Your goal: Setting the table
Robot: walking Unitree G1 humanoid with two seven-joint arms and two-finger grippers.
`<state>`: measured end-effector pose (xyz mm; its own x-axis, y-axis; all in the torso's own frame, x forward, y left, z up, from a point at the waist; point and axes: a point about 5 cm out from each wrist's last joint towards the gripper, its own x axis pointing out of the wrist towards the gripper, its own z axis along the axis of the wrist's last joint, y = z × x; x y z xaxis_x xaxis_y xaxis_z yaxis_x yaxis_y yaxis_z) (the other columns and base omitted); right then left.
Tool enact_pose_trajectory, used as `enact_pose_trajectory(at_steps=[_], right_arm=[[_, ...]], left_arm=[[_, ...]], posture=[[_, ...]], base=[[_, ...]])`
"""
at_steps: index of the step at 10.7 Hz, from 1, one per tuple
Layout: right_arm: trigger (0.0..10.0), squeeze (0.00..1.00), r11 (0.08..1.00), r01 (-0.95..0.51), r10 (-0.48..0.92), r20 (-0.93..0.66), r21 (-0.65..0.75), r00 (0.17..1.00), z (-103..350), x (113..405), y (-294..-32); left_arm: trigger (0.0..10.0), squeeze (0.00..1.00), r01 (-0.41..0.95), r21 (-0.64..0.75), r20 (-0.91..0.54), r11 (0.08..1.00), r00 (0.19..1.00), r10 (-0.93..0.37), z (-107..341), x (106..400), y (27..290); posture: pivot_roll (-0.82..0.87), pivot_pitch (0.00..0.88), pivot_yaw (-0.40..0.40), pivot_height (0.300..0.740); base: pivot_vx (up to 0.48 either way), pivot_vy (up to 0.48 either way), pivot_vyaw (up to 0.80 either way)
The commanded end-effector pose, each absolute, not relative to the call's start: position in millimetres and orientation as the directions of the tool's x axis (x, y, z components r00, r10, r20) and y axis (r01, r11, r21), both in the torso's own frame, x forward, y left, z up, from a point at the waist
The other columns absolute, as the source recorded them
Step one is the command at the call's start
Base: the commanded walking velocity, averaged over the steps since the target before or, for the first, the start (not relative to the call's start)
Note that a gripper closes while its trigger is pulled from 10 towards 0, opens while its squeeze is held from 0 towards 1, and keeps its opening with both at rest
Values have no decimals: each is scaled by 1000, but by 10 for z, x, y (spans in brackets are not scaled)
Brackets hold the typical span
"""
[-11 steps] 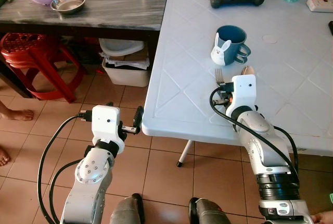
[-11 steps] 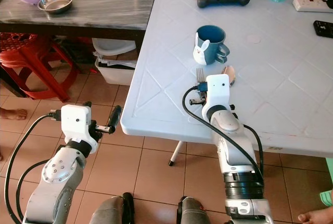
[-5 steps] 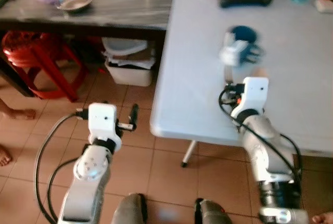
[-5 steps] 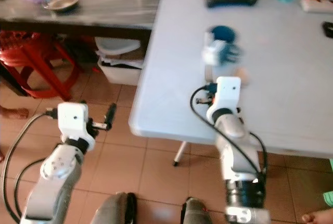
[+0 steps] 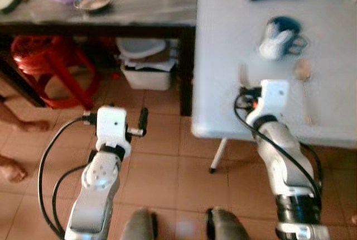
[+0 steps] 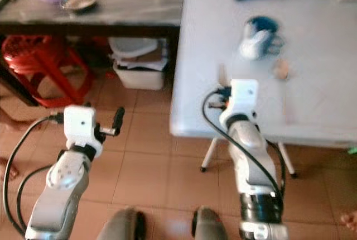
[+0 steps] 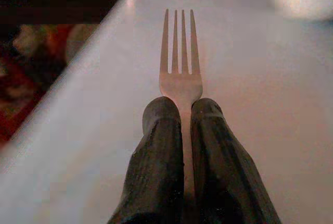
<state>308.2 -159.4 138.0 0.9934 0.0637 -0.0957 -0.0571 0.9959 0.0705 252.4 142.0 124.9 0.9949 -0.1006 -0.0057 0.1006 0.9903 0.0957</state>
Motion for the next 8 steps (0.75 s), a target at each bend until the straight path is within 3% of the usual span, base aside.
enact_pose_trajectory(at_steps=[1, 3, 7, 8], right_arm=[[0, 0, 994, -80, 87, -93, 75, 992, 1364, 3070, -1535], [0, 0, 994, -79, 86, -90, 77, 992, 1355, 3061, -1535], [0, 0, 994, -79, 86, -84, 78, 993, 1351, 3057, -1540], [0, 0, 994, -74, 80, -82, 75, 993, 1350, 3052, -1565]], left_arm=[[10000, 0, 83, 114, -18, 990, 997, -81, 1215, 2513, 1460], [10000, 0, 86, 120, -14, 989, 996, -85, 1215, 2513, 1457], [10000, 0, 99, 117, 11, 988, 995, -101, 1231, 2504, 1408], [10000, 0, 106, 119, 17, 987, 994, -109, 1235, 2503, 1395]], posture=[[0, 169, 55, 740], [3, 162, 56, 740], [-2, 155, 57, 740], [-4, 153, 57, 740]], base=[[0, 458, 0], [0, 437, 0], [294, 375, 0], [439, 0, 0]])
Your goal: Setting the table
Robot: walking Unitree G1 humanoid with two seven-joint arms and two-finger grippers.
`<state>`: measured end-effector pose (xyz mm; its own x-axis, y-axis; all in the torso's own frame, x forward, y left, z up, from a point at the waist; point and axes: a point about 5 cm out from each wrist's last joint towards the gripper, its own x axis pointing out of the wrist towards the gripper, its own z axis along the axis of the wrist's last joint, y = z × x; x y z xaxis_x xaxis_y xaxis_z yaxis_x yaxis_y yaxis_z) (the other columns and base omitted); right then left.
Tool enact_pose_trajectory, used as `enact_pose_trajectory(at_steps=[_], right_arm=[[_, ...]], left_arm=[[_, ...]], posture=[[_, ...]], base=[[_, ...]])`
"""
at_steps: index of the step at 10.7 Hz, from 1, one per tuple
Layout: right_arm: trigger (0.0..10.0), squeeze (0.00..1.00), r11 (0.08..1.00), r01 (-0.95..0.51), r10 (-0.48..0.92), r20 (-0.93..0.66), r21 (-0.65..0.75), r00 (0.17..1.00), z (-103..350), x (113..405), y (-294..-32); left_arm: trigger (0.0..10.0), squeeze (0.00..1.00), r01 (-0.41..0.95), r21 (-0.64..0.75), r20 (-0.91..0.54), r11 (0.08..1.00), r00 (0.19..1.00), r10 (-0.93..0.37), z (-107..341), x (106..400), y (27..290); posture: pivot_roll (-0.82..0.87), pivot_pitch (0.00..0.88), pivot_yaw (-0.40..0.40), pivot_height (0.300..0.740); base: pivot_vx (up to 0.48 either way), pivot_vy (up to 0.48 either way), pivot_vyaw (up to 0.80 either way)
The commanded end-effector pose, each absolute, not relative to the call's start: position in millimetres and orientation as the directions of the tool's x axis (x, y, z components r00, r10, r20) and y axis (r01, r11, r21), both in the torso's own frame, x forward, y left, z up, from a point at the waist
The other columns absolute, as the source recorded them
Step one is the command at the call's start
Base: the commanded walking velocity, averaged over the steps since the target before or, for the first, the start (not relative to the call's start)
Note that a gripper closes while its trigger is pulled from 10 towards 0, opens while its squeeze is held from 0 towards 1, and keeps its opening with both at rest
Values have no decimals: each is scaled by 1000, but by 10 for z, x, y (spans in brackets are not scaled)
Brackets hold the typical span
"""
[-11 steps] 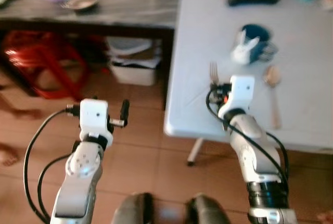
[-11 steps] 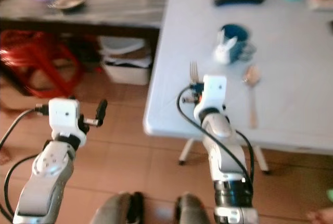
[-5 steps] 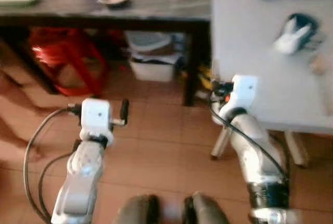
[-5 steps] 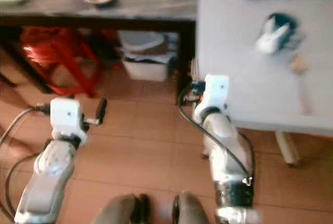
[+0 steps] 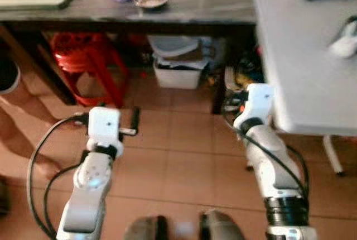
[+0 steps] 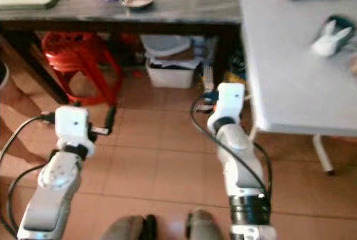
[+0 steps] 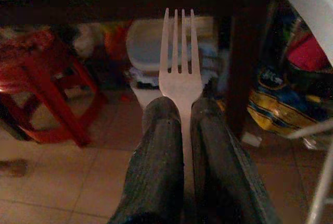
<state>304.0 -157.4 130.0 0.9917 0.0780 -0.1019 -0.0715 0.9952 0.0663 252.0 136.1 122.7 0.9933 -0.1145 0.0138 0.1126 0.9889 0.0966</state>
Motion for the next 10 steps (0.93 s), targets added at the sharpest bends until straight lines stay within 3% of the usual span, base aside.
enact_pose_trajectory(at_steps=[1, 2, 10], right_arm=[[1961, 0, 995, -69, 75, -84, 71, 994, 1340, 3039, -1588], [10000, 0, 996, -66, 71, -82, 63, 994, 1331, 3012, -1603], [10000, 0, 998, -46, 47, -24, 45, 999, 1325, 2803, -1670]], left_arm=[[10000, 0, 113, 91, 22, 989, 993, -116, 1244, 2512, 1386], [10000, 0, 118, 86, 25, 989, 992, -121, 1251, 2516, 1382], [10000, 0, 123, 72, 29, 990, 992, -125, 1241, 2477, 1389]], posture=[[-5, 151, 57, 740], [-6, 147, 57, 740], [-14, 149, 59, 740]], base=[[472, 0, 0], [480, 0, 0], [480, 0, 0]])
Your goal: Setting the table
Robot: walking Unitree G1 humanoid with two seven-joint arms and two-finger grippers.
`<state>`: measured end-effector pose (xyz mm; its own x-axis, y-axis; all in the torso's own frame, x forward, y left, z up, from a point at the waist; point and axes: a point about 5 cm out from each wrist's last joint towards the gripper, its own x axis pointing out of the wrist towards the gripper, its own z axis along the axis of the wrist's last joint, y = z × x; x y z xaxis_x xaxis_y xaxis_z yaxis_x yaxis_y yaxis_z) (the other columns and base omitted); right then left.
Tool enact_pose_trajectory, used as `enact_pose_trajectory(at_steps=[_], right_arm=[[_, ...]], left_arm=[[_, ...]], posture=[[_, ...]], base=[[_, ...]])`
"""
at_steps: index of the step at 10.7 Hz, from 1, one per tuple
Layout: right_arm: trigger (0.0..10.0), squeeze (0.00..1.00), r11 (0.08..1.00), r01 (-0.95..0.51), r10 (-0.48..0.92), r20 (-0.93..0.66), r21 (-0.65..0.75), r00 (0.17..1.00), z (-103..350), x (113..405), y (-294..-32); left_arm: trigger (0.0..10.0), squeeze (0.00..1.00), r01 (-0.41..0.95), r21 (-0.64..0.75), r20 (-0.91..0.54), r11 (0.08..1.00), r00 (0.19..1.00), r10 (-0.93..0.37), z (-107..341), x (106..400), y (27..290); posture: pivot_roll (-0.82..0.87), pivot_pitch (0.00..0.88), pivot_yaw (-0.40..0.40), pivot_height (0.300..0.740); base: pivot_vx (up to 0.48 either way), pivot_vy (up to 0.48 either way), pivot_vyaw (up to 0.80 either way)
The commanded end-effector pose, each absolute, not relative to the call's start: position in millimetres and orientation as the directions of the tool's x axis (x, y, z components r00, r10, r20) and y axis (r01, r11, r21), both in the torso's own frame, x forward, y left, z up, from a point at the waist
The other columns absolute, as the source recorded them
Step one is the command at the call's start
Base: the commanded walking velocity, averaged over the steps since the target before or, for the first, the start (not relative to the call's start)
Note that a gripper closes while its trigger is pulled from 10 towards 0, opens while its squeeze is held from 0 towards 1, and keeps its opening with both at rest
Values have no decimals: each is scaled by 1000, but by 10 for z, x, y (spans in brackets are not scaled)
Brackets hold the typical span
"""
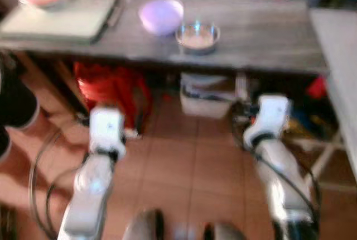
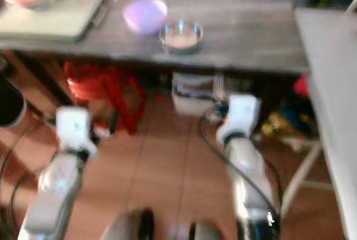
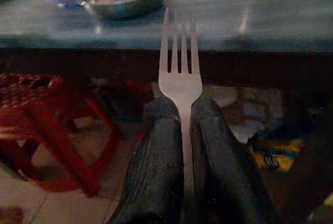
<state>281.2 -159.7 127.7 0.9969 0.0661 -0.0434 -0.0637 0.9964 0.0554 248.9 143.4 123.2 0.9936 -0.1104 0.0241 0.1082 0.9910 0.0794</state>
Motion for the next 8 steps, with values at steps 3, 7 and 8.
enact_pose_trajectory(at_steps=[3, 7, 8], right_arm=[[10000, 0, 997, -54, 55, -20, 47, 998, 1333, 2797, -1645], [10000, 0, 997, -55, 56, -16, 52, 998, 1338, 2811, -1640], [10000, 0, 997, -56, 56, -16, 53, 998, 1340, 2813, -1639]], left_arm=[[10000, 0, 133, 62, 31, 989, 990, -135, 1247, 2472, 1367], [10000, 0, 136, 45, 20, 990, 990, -137, 1237, 2470, 1364], [10000, 0, 125, 20, 13, 992, 992, -125, 1228, 2474, 1377]], posture=[[-11, 154, 56, 740], [-10, 156, 58, 740], [-10, 157, 59, 740]], base=[[480, 0, 0], [475, 0, 0], [390, 281, 0]])
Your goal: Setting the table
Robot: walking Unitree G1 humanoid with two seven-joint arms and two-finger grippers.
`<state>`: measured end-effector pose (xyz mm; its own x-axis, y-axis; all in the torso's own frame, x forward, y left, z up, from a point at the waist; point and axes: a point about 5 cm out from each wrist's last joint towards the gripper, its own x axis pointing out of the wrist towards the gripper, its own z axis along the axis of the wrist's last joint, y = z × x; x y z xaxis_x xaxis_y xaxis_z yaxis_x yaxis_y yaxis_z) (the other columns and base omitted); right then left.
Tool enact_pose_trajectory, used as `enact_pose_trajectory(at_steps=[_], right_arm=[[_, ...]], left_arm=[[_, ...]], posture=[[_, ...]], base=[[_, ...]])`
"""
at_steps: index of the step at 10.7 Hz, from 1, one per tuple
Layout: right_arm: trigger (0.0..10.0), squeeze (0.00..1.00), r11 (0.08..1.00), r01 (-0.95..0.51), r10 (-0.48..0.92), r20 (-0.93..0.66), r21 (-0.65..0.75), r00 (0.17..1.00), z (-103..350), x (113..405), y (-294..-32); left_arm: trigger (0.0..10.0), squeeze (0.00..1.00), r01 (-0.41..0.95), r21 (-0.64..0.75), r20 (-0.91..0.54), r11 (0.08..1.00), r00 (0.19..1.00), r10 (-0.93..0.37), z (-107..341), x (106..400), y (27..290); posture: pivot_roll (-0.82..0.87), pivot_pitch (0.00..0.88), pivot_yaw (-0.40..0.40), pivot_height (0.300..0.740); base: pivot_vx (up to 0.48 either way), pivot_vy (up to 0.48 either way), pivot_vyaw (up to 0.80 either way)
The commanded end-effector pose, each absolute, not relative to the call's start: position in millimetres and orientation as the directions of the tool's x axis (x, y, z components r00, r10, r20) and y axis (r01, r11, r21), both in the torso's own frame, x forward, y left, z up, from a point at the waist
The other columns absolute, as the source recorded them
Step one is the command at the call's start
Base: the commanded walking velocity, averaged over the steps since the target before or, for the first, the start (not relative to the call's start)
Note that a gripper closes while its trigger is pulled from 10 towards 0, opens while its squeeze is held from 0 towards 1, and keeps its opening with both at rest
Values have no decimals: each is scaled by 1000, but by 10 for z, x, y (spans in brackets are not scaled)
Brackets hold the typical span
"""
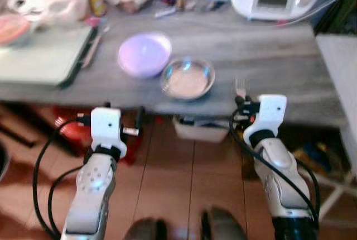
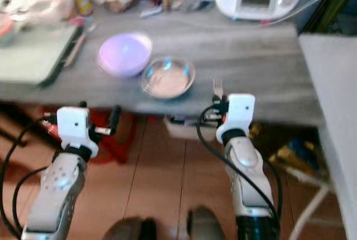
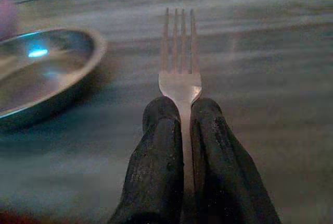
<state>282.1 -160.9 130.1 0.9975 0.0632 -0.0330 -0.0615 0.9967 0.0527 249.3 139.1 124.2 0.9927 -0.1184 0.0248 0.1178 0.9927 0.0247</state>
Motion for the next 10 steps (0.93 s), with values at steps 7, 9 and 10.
enact_pose_trajectory(at_steps=[7, 9, 10], right_arm=[[10000, 0, 994, 0, 7, -63, 109, 998, 1268, 2887, -1637], [10000, 0, 988, 41, -26, -99, 150, 995, 1253, 2985, -1679], [10000, 0, 984, 57, -39, -110, 169, 993, 1258, 3048, -1687]], left_arm=[[10000, 0, 107, 34, 9, 994, 994, -107, 1238, 2441, 1426], [10000, 0, 110, 35, 5, 993, 994, -110, 1242, 2425, 1428], [10000, 0, 114, 35, 1, 993, 993, -115, 1241, 2412, 1424]], posture=[[13, 169, 61, 740], [20, 177, 63, 740], [25, 182, 63, 740]], base=[[34, 59, 0], [0, 0, 0], [0, 0, 0]])
